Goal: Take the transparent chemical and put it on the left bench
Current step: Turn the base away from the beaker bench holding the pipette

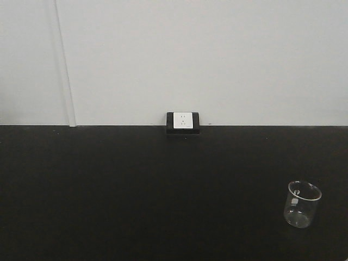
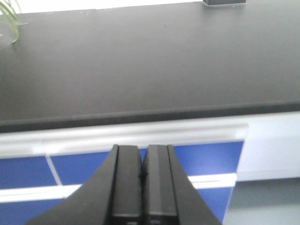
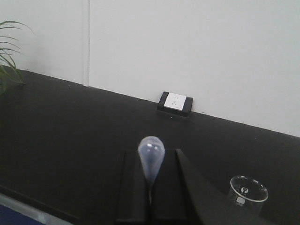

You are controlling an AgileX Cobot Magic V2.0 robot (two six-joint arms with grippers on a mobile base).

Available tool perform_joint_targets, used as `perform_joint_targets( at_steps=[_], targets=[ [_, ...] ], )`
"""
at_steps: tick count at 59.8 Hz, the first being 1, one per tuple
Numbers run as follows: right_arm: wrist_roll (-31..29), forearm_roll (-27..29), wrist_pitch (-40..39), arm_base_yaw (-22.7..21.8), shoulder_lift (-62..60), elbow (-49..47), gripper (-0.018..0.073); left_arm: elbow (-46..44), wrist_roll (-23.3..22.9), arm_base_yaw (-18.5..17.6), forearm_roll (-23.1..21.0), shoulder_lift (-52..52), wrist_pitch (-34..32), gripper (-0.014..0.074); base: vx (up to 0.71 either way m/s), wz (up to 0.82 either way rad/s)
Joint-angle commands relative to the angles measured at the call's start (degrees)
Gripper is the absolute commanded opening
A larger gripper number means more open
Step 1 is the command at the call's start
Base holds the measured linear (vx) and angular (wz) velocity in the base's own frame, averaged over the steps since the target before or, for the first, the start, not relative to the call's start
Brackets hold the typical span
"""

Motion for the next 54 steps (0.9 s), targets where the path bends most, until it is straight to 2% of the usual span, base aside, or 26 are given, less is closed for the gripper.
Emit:
perform_joint_targets(
  at_steps=[1, 29, 54],
  targets=[
    [-0.12, 2.06, -2.56, 0.08, 0.31, -1.42, -0.0004, 0.93, -0.45, -0.1, -0.04, -1.1, -4.49, -0.0003, -0.29, 0.05],
    [-0.12, 2.06, -2.56, 0.08, 0.31, -1.42, -0.0004, 0.93, -0.45, -0.1, -0.04, -1.1, -4.49, -0.0003, -0.32, 0.14],
    [-0.12, 2.06, -2.17, 0.08, 0.31, -1.42, -0.0004, 0.93, -0.45, -0.1, -0.04, -1.1, -4.49, -0.0003, -0.34, 0.5]
  ],
)
